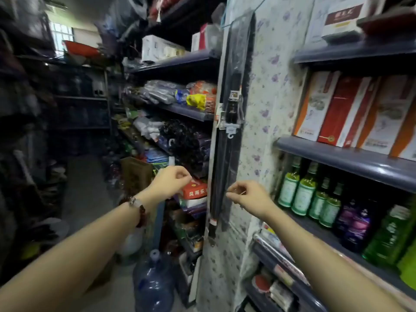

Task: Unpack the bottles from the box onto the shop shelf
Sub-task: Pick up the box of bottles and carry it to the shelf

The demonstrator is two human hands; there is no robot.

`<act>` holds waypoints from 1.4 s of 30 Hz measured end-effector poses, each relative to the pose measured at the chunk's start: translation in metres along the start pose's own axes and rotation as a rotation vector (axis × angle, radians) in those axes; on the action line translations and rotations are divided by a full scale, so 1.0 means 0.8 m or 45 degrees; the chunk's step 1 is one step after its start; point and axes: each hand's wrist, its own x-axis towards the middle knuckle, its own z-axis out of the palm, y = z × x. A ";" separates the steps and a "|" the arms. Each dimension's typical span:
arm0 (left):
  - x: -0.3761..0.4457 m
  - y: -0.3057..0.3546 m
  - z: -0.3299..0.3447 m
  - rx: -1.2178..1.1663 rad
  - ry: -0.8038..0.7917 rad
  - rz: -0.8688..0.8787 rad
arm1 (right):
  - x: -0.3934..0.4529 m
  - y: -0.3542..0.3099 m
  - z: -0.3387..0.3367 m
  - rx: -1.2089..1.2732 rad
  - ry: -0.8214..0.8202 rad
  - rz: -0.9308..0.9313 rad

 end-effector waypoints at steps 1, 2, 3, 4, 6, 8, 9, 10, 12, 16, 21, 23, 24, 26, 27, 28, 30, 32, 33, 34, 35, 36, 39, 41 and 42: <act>-0.003 -0.014 -0.009 -0.013 0.028 -0.034 | 0.011 -0.003 0.018 0.011 -0.035 -0.039; -0.005 -0.028 -0.019 -0.018 0.060 -0.086 | 0.020 -0.011 0.033 0.004 -0.054 -0.055; -0.006 -0.046 -0.027 -0.028 0.082 -0.123 | 0.028 -0.017 0.051 -0.002 -0.083 -0.082; -0.011 -0.062 -0.036 -0.039 0.101 -0.175 | 0.037 -0.022 0.070 -0.002 -0.121 -0.098; -0.015 -0.100 -0.050 -0.020 0.130 -0.234 | 0.053 -0.033 0.108 0.004 -0.180 -0.147; -0.017 -0.134 -0.065 0.010 0.164 -0.275 | 0.075 -0.039 0.142 0.018 -0.219 -0.167; -0.013 -0.153 -0.071 0.002 0.191 -0.292 | 0.086 -0.041 0.160 0.021 -0.231 -0.166; -0.009 -0.172 -0.078 -0.007 0.222 -0.309 | 0.099 -0.041 0.177 0.022 -0.238 -0.167; 0.000 -0.206 -0.091 0.021 0.253 -0.337 | 0.124 -0.043 0.209 0.010 -0.274 -0.163; 0.022 -0.267 -0.117 0.014 0.281 -0.377 | 0.178 -0.061 0.271 -0.031 -0.354 -0.176; 0.039 -0.338 -0.141 -0.040 0.293 -0.479 | 0.240 -0.101 0.358 -0.022 -0.470 -0.222; 0.045 -0.367 -0.149 -0.014 0.298 -0.527 | 0.259 -0.113 0.395 -0.011 -0.519 -0.239; 0.048 -0.380 -0.153 -0.008 0.306 -0.555 | 0.266 -0.118 0.412 -0.010 -0.544 -0.244; 0.055 -0.408 -0.159 0.000 0.330 -0.605 | 0.281 -0.125 0.448 0.008 -0.599 -0.260; 0.058 -0.422 -0.162 0.003 0.338 -0.630 | 0.289 -0.127 0.466 0.017 -0.628 -0.263; 0.062 -0.436 -0.164 0.004 0.340 -0.659 | 0.298 -0.129 0.484 0.021 -0.661 -0.261; 0.072 -0.468 -0.166 0.009 0.342 -0.707 | 0.320 -0.129 0.520 0.029 -0.730 -0.250; 0.083 -0.501 -0.167 0.024 0.333 -0.764 | 0.349 -0.129 0.558 0.021 -0.788 -0.251; 0.088 -0.518 -0.167 0.033 0.327 -0.791 | 0.364 -0.129 0.577 0.020 -0.805 -0.257; 0.094 -0.536 -0.166 0.040 0.322 -0.825 | 0.380 -0.130 0.595 0.020 -0.820 -0.256; 0.099 -0.553 -0.165 0.046 0.318 -0.862 | 0.396 -0.130 0.613 0.022 -0.836 -0.255; 0.107 -0.569 -0.165 0.054 0.318 -0.896 | 0.411 -0.130 0.629 0.023 -0.855 -0.252; 0.127 -0.613 -0.167 0.054 0.336 -1.014 | 0.448 -0.129 0.677 0.044 -0.974 -0.229; 0.137 -0.638 -0.169 0.068 0.337 -1.058 | 0.468 -0.130 0.708 0.051 -1.037 -0.249; 0.144 -0.653 -0.171 0.073 0.335 -1.084 | 0.479 -0.132 0.725 0.037 -1.059 -0.271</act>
